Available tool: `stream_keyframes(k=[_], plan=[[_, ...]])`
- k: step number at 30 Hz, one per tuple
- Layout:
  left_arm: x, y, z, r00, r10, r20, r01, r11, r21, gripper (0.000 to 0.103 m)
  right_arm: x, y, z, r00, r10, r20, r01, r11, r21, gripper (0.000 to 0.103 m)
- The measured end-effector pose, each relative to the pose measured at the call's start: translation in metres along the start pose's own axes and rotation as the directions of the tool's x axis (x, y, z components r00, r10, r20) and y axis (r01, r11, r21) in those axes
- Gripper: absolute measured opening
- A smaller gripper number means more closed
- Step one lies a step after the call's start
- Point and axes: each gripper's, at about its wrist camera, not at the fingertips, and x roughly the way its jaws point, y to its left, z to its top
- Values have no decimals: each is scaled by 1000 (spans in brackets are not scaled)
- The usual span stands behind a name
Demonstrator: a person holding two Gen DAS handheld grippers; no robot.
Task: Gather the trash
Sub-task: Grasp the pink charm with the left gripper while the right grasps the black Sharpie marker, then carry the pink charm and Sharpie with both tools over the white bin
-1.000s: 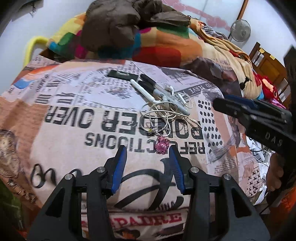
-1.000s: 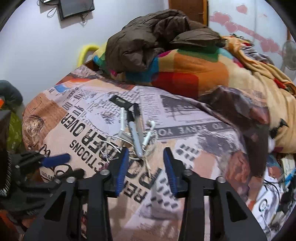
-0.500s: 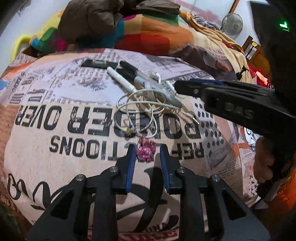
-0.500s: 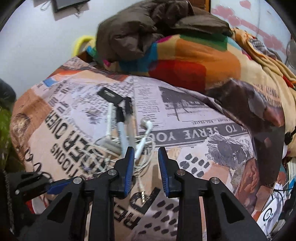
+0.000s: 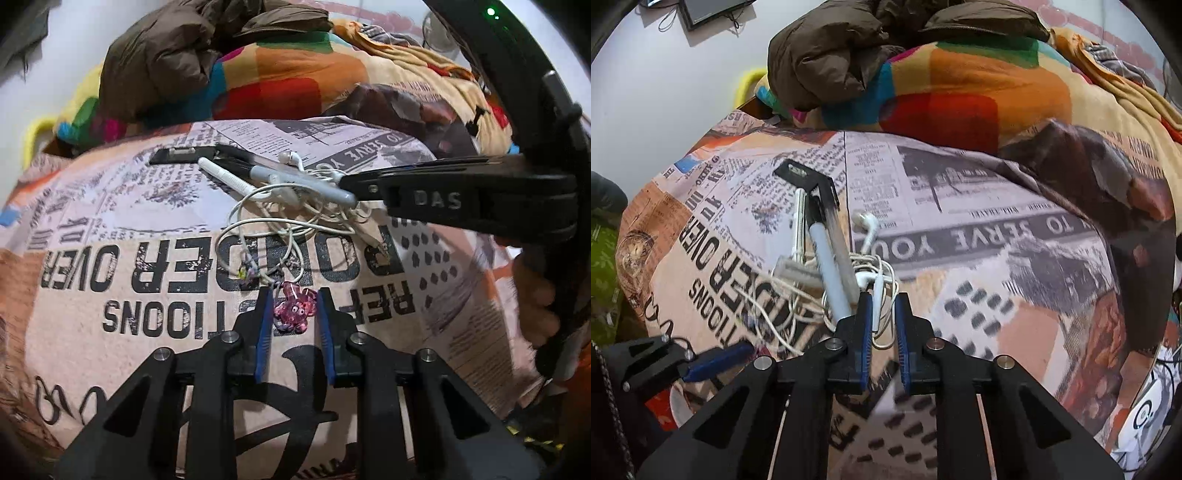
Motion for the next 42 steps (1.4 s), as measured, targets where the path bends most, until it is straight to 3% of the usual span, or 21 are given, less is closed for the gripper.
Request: stream_keyframes(k=[4,11,17,20,29,39,42], plan=[[-6,10,-7,999,-34,-12,33,998,-52,23,-9,-2,-11,1000,-7,-13,6,1000,-12,10],[-35,34,-21,1000,-10,9,11,991,-132,23,-22,3,-31,997,5,-72,-9,998,-54,10],[-56,53,-22,999,1,46,8,982,-190,22,-48,15,-6,999,13,39,-9,996,-88,10],[-59,61,-21,998,-5,59,18,976,-216,23,-37,28,8,999,3,49,4,991,-136,11],[-54,75,-27,998,-4,55,18,969,-246,22,16,31,13,998,-37,-57,27,986,-162,11],[-42,77,-31,999,-19,30,26,964,-263,22,22,40,17,995,-88,-56,74,972,-224,10],[-48,78,-29,999,-15,37,24,963,-268,22,17,37,19,995,-77,-59,65,981,-183,10]])
